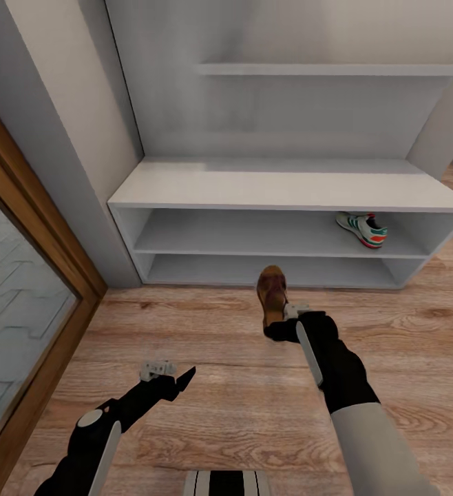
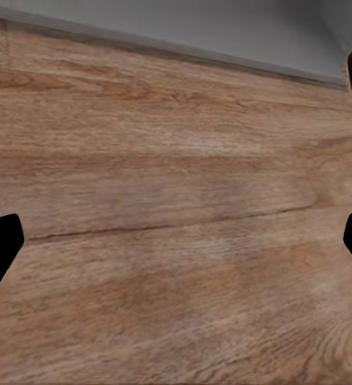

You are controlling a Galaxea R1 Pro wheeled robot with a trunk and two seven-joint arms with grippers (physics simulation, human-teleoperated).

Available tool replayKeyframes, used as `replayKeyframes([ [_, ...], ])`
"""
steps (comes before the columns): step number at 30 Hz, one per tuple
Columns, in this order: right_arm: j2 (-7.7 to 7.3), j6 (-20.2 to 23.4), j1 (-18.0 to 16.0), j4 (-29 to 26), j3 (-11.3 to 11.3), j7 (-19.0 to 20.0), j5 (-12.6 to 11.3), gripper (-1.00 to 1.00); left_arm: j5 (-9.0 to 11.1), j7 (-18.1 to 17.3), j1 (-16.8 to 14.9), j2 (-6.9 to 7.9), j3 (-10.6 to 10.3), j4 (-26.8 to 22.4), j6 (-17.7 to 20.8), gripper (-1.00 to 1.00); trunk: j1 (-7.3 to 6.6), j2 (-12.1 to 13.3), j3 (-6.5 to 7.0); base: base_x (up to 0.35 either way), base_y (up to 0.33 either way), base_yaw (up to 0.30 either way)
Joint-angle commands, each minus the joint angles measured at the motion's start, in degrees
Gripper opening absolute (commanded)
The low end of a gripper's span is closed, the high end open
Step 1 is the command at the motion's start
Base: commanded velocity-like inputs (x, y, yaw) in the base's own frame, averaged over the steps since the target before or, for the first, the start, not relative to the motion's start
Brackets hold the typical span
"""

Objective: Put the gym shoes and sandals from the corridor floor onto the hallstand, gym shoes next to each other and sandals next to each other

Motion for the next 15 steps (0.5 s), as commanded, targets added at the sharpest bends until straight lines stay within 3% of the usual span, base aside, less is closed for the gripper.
replayKeyframes([
  [1,0.04,0.02,-1.36,0.47,-0.02,-0.09,-0.18,-1.00,0.00,-0.03,0.09,0.00,-0.02,-0.16,-0.08,1.00,0.00,0.00,-0.01,0.000,0.000,0.000],
  [3,0.20,0.08,-3.55,0.97,0.01,-0.07,-0.29,-1.00,0.01,-0.04,0.17,0.00,-0.14,-0.34,-0.20,1.00,0.00,0.00,-0.01,0.000,0.000,0.000],
  [10,0.87,0.22,-6.46,1.50,0.06,0.02,-1.18,-1.00,0.02,0.01,0.23,-0.04,-0.39,-0.49,-0.27,1.00,0.00,0.00,-0.01,0.000,0.000,0.000],
  [13,0.91,0.22,-6.72,1.50,0.30,0.03,-3.76,-1.00,0.02,0.01,0.23,-0.07,-0.38,-0.50,-0.29,1.00,0.00,0.00,-0.01,0.000,0.000,0.000],
  [15,0.86,0.22,-6.77,1.49,1.23,0.03,-7.39,-1.00,0.02,0.05,0.23,-0.08,-0.53,-0.50,-0.27,1.00,0.00,0.00,-0.01,0.022,0.023,0.000],
])
